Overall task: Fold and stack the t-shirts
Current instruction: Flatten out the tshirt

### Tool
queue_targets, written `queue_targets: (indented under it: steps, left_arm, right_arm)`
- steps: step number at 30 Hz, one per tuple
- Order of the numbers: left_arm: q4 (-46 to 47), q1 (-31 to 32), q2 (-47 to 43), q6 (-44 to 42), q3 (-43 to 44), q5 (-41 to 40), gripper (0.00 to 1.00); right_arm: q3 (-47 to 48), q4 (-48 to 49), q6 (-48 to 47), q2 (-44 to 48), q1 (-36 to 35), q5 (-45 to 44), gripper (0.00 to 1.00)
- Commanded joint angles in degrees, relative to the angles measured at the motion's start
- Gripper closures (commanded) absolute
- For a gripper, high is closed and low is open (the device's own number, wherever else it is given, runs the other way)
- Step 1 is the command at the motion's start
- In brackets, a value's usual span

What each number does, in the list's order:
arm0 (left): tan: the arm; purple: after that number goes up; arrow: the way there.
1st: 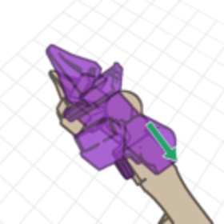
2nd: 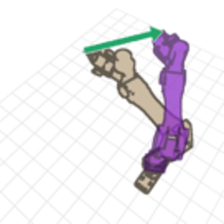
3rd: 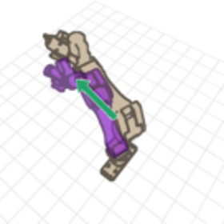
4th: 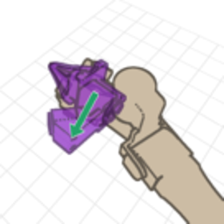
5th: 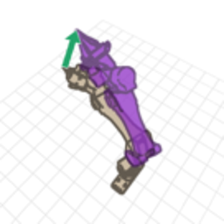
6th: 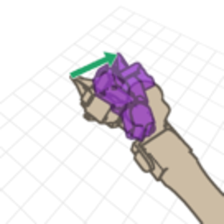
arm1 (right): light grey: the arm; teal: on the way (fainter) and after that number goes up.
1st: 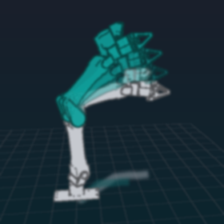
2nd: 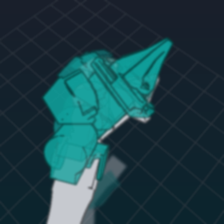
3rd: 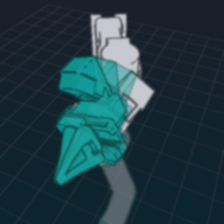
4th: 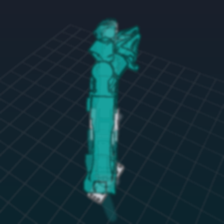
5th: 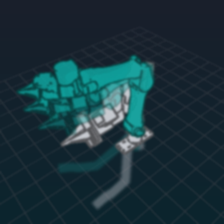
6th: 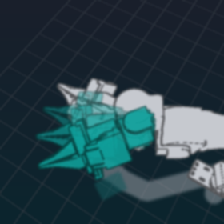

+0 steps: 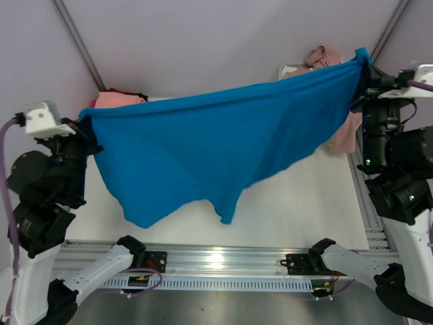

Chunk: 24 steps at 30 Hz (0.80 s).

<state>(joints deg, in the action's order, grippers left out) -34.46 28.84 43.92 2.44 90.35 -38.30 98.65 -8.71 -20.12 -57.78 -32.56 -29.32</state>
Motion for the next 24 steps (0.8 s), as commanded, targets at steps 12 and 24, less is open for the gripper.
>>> queue_targets:
  steps: [12, 24]
  left_arm:
    - [7.48, -0.54, 26.63, 5.65, -1.77, -0.27, 1.00]
    - [20.55, -0.45, 23.25, -0.50, 0.29, 1.41, 1.00]
  right_arm:
    - [6.95, -7.62, 8.78, -27.00, 6.80, -2.50, 1.00]
    - [2.79, 7.72, -10.72, -20.98, -4.79, -5.31, 1.00]
